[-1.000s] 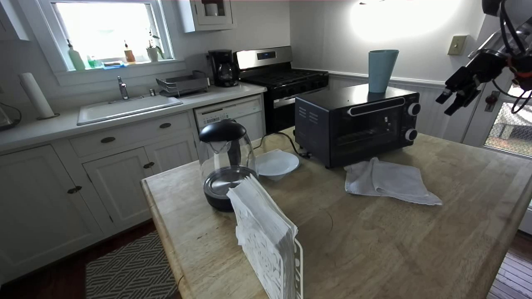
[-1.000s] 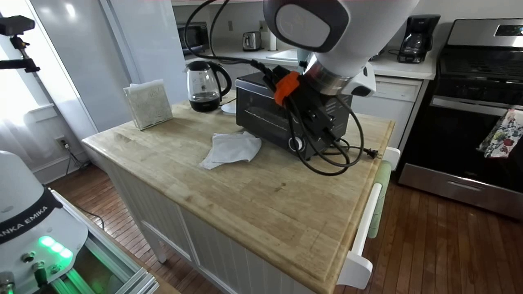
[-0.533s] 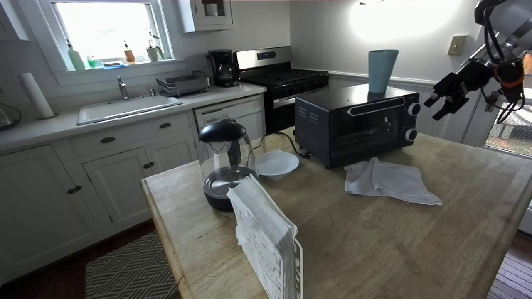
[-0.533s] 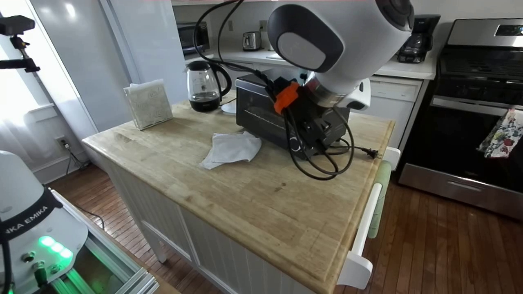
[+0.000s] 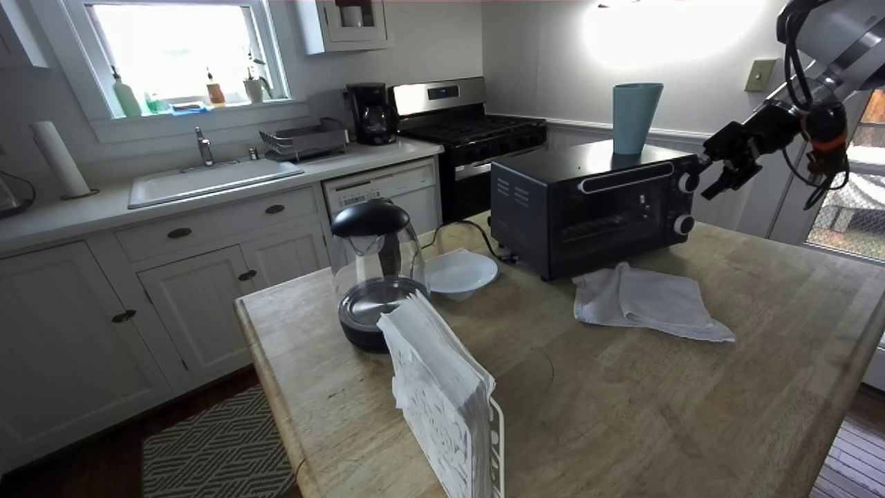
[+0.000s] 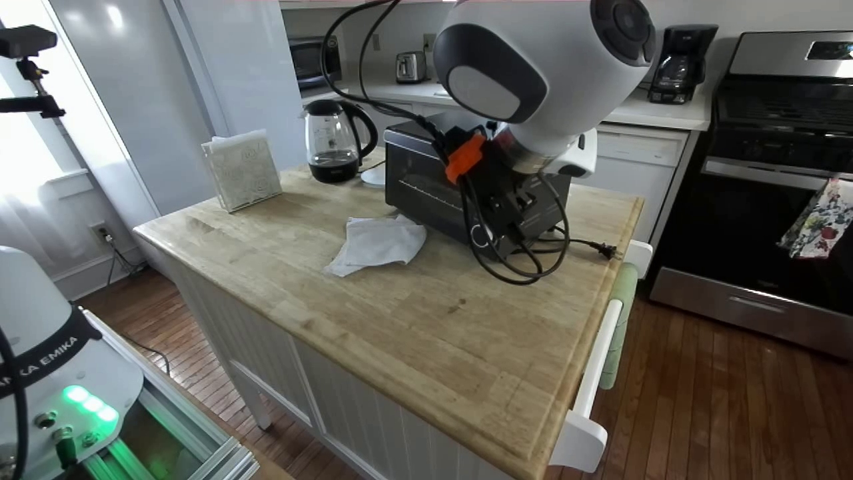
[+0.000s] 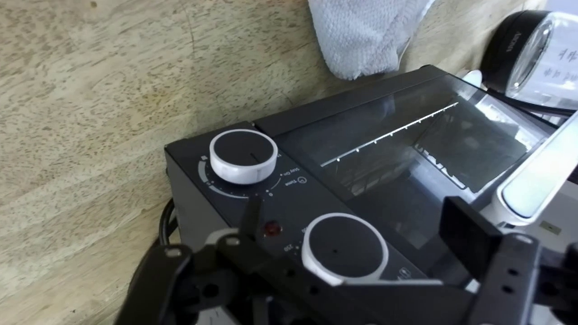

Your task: Turn the top right knob in an anticlockwise direction

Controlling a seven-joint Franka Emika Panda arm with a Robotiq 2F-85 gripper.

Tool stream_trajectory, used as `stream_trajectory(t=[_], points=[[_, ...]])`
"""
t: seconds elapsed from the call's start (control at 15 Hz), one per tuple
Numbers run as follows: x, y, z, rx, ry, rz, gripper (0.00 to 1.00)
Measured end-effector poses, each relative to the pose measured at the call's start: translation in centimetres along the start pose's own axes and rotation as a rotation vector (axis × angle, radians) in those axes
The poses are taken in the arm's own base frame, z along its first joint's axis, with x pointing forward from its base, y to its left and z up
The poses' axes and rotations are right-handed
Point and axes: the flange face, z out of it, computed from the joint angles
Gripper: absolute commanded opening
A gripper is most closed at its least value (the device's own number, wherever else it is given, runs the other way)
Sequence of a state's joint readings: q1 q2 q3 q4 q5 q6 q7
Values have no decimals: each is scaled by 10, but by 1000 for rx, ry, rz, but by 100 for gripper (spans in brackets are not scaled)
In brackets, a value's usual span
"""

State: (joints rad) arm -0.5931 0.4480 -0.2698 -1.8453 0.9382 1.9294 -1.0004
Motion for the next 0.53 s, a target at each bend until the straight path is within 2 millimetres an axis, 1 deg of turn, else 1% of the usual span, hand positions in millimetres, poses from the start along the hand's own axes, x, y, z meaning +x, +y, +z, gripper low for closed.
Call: stream_trajectory(t=[0.53], points=[[6,-7,12,23,16,1,100]])
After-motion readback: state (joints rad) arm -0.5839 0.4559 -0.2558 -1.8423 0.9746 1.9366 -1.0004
